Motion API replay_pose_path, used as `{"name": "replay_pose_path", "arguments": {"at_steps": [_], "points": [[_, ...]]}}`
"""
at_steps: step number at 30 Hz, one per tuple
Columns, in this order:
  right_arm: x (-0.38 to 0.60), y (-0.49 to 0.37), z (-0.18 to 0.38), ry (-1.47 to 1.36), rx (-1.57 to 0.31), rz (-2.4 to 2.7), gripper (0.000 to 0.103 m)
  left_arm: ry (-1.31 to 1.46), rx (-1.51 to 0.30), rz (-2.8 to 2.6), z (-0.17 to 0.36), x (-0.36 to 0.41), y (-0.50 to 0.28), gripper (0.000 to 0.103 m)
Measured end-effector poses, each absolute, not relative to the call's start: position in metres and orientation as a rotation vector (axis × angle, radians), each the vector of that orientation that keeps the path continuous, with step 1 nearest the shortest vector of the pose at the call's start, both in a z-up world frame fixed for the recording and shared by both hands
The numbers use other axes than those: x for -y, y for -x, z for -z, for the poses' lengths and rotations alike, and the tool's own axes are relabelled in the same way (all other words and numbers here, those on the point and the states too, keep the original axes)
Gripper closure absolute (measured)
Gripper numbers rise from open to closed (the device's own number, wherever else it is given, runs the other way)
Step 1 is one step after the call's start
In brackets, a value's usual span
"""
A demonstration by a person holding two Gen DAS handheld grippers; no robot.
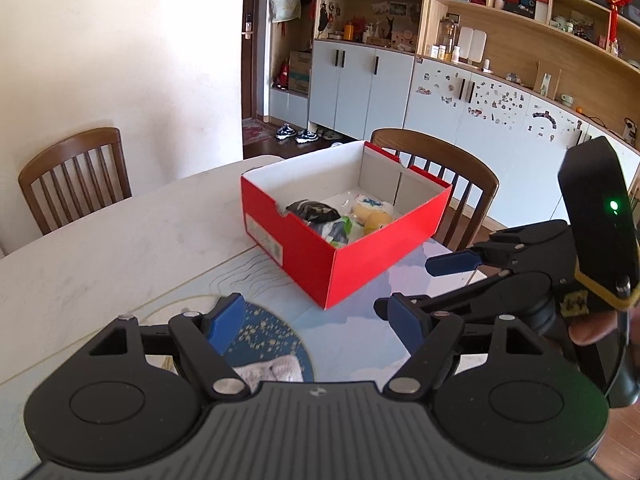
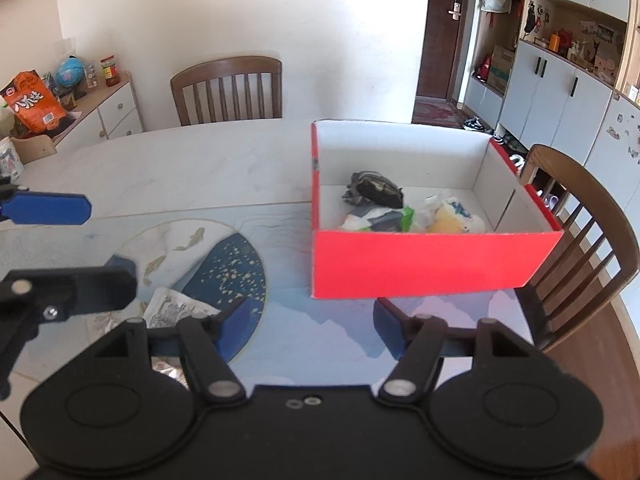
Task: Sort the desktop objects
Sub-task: 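Withdraw both tools from the box back over the table items, then reach the right tool toward the silver foil packet while the left tool approaches the blue snack bar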
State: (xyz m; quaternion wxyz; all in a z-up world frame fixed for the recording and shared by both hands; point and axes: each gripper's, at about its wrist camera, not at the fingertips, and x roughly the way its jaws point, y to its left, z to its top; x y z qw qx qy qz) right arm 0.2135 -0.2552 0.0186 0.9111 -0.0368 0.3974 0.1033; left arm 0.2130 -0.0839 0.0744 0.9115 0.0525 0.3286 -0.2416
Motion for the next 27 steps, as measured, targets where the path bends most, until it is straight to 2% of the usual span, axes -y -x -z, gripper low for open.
{"name": "replay_pose_path", "arguments": {"at_steps": [4, 13, 17, 27], "points": [[0.249, -0.210, -0.011, 0.081, -0.833, -0.216, 0.033, -0.080, -0.683, 0.468, -0.066, 0.066, -0.200, 0.020], [0.229, -0.193, 0.001, 0.086, -0.826, -0.283, 0.028, -0.049, -0.709, 0.432, -0.036, 0.027, -0.175, 0.019], [0.216, -0.187, 0.004, 0.116, -0.818, -0.317, 0.027, -0.052, -0.726, 0.430, -0.018, 0.015, -0.164, 0.002], [0.194, -0.176, 0.017, 0.132, -0.825, -0.369, 0.024, -0.069, -0.771, 0.433, 0.017, -0.003, -0.152, 0.000]]}}
